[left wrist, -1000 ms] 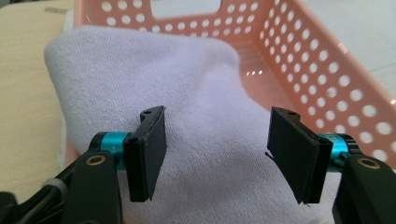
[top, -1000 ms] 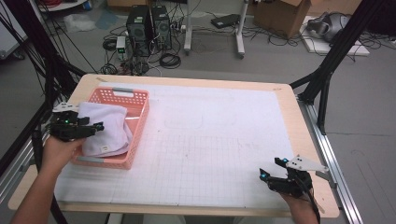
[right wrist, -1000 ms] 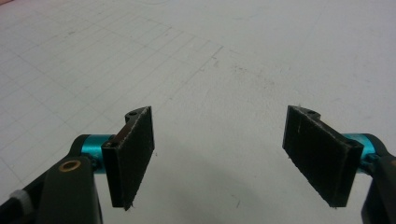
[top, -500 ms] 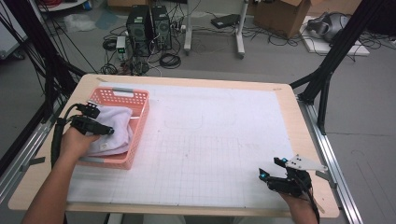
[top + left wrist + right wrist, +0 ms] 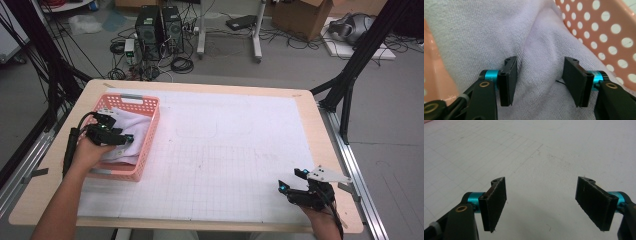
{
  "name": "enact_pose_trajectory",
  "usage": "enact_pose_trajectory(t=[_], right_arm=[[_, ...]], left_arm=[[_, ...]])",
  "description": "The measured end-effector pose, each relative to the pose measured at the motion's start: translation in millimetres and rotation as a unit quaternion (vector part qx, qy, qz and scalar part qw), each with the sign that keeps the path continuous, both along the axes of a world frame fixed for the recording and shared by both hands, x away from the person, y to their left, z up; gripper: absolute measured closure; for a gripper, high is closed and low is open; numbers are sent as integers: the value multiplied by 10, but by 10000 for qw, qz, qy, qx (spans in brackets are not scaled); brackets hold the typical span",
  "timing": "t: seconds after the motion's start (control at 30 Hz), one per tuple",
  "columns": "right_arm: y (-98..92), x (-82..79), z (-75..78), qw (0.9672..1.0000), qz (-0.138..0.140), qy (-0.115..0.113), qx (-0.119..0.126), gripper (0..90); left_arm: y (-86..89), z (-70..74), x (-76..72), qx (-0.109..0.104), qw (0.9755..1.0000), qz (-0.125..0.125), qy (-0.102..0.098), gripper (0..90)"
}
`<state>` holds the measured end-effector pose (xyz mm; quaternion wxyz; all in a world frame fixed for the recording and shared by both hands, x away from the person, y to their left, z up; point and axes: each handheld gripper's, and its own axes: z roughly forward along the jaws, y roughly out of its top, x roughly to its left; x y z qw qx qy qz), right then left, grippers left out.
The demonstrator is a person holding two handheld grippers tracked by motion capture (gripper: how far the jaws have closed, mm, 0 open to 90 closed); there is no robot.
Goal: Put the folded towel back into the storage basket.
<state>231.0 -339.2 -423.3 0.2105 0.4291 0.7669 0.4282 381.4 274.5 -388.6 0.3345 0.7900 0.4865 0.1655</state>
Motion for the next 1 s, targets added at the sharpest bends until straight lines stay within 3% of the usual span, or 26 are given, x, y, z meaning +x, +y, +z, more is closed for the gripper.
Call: enact_pose_trajectory(t=[0.03, 0.1, 0.17, 0.2, 0.3, 0.4, 0.5, 0.6, 0.67, 0.73, 0.8, 0.87, 0.93, 1.0], right_arm=[[0, -3, 0, 10000, -8, 11, 5, 240], [-10, -4, -3, 10000, -29, 8, 26, 240], [-16, -3, -3, 10000, -47, 13, 16, 240], [-12, -4, -2, 10000, -48, 22, 22, 240], [5, 4, -4, 10000, -25, 13, 8, 240], [22, 10, -10, 10000, 0, 28, -25, 240], [30, 11, -10, 10000, 4, 33, -12, 240], [28, 12, -12, 10000, 1, 42, -9, 240], [23, 11, -13, 10000, -2, 58, 2, 240], [17, 13, -13, 10000, -3, 32, -10, 240], [17, 12, -16, 10000, -5, 41, -8, 240], [15, 10, -15, 10000, -2, 41, -10, 240], [10, 6, -10, 10000, -11, 27, -1, 240], [7, -3, -2, 10000, -11, 25, 8, 240]], left_arm=[[44, 31, -20, -157, 9997, 158, -108, 438], [133, 97, -69, -692, 9960, 433, -356, 410], [181, 145, -108, -1088, 9924, 408, -392, 423], [174, 150, -119, -1119, 9927, 308, -326, 424], [85, 104, -122, -909, 9958, -99, -24, 428], [8, 90, -103, -949, 9952, -221, 12, 430], [-71, 30, -24, -472, 9981, -141, 377, 401], [-133, -15, 3, 46, 9993, -46, 379, 410], [-160, -32, 12, 398, 9984, 52, 402, 410], [-183, -47, 27, 780, 9956, 226, 471, 404], [-190, -58, 39, 964, 9932, 323, 558, 396], [-164, -64, 54, 1024, 9916, 471, 628, 388], [-129, -54, 54, 981, 9917, 569, 602, 353], [-64, -21, 19, 579, 9959, 582, 388, 352]])
